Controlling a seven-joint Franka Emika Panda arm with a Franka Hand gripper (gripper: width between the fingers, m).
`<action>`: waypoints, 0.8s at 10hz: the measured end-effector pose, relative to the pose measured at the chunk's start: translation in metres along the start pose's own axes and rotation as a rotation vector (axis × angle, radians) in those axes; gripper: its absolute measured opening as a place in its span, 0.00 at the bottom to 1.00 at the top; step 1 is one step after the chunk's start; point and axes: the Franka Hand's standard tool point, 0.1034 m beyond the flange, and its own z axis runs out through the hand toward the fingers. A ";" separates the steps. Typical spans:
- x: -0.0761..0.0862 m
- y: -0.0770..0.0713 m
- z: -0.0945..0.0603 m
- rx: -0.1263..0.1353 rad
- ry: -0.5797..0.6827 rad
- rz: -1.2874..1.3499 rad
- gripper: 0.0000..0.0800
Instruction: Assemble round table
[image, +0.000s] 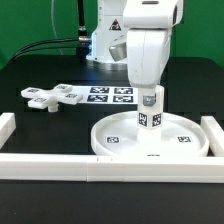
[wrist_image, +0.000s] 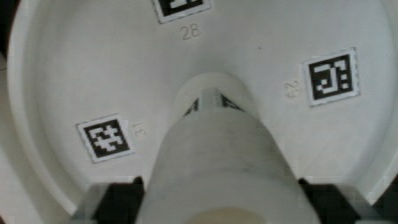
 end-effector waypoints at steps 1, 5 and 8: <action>0.002 -0.001 0.000 0.001 0.002 0.173 0.51; 0.002 -0.001 0.000 0.001 0.002 0.477 0.51; -0.001 -0.003 0.001 0.011 0.014 0.803 0.51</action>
Offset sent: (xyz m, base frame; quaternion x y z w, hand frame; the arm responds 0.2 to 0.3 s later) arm 0.0000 0.0000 0.0000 0.0000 0.0000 0.1938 0.9810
